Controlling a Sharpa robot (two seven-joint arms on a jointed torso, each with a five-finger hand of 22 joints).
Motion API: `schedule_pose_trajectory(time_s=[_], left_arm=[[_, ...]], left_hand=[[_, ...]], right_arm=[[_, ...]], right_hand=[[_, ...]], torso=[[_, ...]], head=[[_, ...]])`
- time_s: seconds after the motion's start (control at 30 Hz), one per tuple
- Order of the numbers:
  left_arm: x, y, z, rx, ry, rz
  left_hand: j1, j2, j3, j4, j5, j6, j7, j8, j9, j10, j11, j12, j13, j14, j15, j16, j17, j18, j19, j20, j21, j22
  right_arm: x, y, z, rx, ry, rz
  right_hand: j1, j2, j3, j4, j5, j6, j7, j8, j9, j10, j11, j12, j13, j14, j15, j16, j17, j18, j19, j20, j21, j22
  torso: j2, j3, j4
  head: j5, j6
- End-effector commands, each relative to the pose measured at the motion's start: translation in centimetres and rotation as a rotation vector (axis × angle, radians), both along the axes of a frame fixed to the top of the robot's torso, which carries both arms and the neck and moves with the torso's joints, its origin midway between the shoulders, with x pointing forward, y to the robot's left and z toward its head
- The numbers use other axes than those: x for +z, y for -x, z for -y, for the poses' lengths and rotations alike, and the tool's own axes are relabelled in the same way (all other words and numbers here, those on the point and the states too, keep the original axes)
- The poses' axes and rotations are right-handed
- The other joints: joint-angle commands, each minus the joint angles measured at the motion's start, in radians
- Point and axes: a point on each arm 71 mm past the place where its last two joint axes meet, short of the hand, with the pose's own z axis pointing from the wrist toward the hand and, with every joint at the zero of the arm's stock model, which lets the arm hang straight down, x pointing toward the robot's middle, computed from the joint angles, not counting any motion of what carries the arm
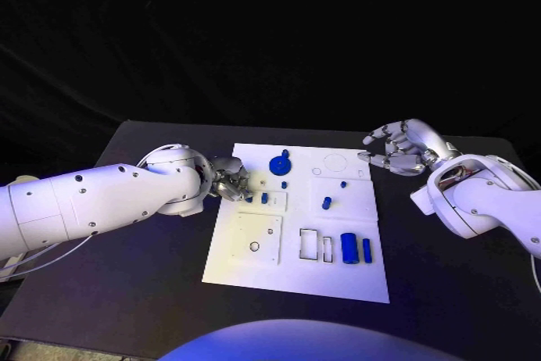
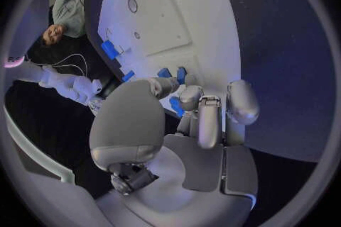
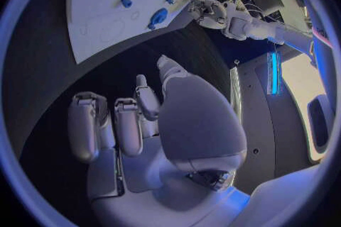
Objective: Assemble the parts on the task board
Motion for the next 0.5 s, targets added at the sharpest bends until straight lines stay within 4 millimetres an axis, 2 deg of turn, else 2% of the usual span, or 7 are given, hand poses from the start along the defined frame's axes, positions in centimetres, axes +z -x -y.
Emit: schedule_pose_trajectory(time_s=[0.03, 0.23, 0.37, 0.5], left_arm=[[-0.11, 0.11, 0.16, -0.010, 0.000, -0.016], [-0.16, 0.06, 0.15, -0.004, 0.011, -0.024], [-0.24, 0.05, 0.10, 0.000, 0.014, -0.036], [-0.30, 0.05, 0.09, 0.001, 0.013, -0.044]], left_hand=[[0.001, -0.005, 0.148, -0.140, 0.003, 0.014, -0.011, 0.003, 0.001, 0.010, -0.001, 0.002, 0.001, 0.075, -0.006, 0.004, 0.154, -0.015, 0.008, 0.001, 0.006, 0.000], [-0.027, 0.000, 0.154, -0.120, 0.002, 0.019, -0.011, 0.003, 0.003, 0.012, 0.000, -0.002, -0.005, 0.075, -0.005, 0.004, 0.153, -0.016, 0.009, 0.002, 0.007, 0.003], [-0.078, -0.005, 0.125, -0.074, 0.002, 0.033, -0.016, 0.006, 0.007, 0.024, -0.003, 0.007, 0.014, 0.075, -0.006, 0.004, 0.153, -0.016, 0.009, 0.001, 0.006, 0.003], [-0.103, -0.018, 0.090, -0.047, 0.002, 0.040, -0.020, 0.004, 0.007, 0.023, -0.006, 0.007, 0.015, 0.075, -0.009, 0.004, 0.153, -0.016, 0.009, -0.001, 0.005, 0.004]], right_arm=[[-0.05, 0.05, -0.11, 0.009, 0.005, -0.002], [-0.05, 0.04, -0.10, 0.008, 0.005, -0.002], [-0.04, 0.03, -0.08, 0.008, 0.005, -0.001], [-0.05, 0.02, -0.07, 0.008, 0.005, 0.000]], right_hand=[[-0.011, 0.003, 0.004, 0.001, 0.004, 0.005, 0.001, 0.006, -0.001, 0.000, -0.004, -0.003, -0.001, 0.065, 0.003, -0.005, 0.104, 0.015, 0.001, 0.002, -0.006, 0.145], [-0.013, 0.003, 0.006, 0.000, 0.004, 0.005, 0.001, 0.007, -0.003, 0.000, -0.004, -0.003, -0.002, 0.065, 0.002, -0.005, 0.104, 0.015, 0.001, 0.002, -0.007, 0.145], [-0.018, 0.007, 0.008, 0.002, 0.004, 0.005, 0.001, 0.007, -0.004, 0.000, -0.004, -0.003, -0.002, 0.065, 0.002, -0.006, 0.103, 0.015, 0.001, 0.002, -0.008, 0.144], [-0.025, 0.009, 0.008, 0.002, 0.004, 0.005, 0.001, 0.008, -0.005, -0.001, -0.003, -0.004, -0.003, 0.065, 0.003, -0.006, 0.103, 0.015, 0.001, 0.002, -0.008, 0.144]], torso=[[0.000, 0.0002, 0.0005], [-0.001, 0.0007, -0.0003], [0.000, 0.0011, -0.0008], [0.000, 0.0011, -0.0006]], head=[[-0.001, -0.001], [-0.001, -0.001], [-0.001, -0.001], [-0.002, -0.001]])
